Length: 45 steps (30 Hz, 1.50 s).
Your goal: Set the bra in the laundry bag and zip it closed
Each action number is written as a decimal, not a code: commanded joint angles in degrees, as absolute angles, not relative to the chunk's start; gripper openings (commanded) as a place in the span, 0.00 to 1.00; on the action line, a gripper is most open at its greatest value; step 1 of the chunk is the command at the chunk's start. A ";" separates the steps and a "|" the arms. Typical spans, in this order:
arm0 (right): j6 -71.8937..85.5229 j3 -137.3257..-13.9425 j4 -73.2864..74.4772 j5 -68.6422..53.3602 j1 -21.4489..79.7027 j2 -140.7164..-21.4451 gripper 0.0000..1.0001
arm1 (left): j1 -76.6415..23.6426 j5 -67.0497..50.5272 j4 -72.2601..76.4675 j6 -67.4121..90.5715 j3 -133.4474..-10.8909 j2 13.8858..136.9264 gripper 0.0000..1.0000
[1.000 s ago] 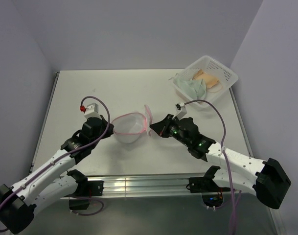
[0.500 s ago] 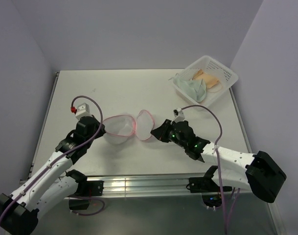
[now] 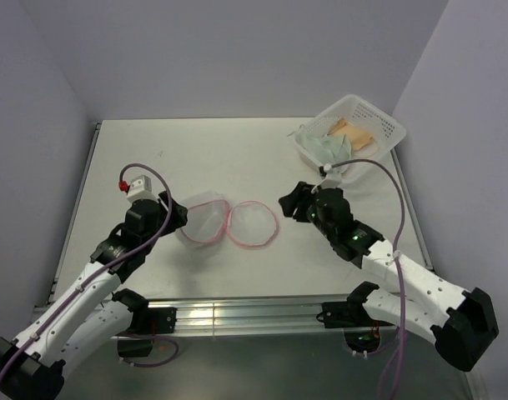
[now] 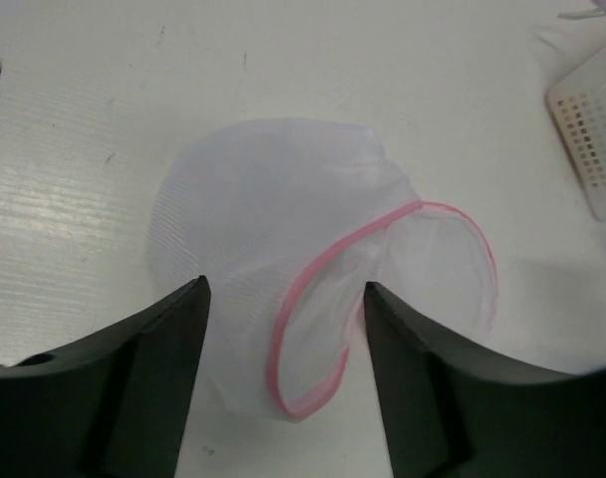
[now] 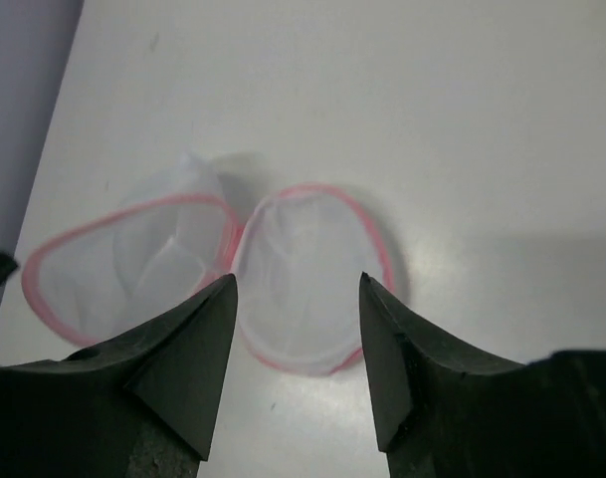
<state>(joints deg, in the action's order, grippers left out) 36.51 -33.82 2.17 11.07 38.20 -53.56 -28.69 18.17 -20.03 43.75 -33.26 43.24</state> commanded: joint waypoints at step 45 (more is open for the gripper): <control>8.35 -83.31 12.38 0.26 6.42 -101.69 0.49 | -28.48 -1.85 -23.38 23.99 -42.45 30.94 0.81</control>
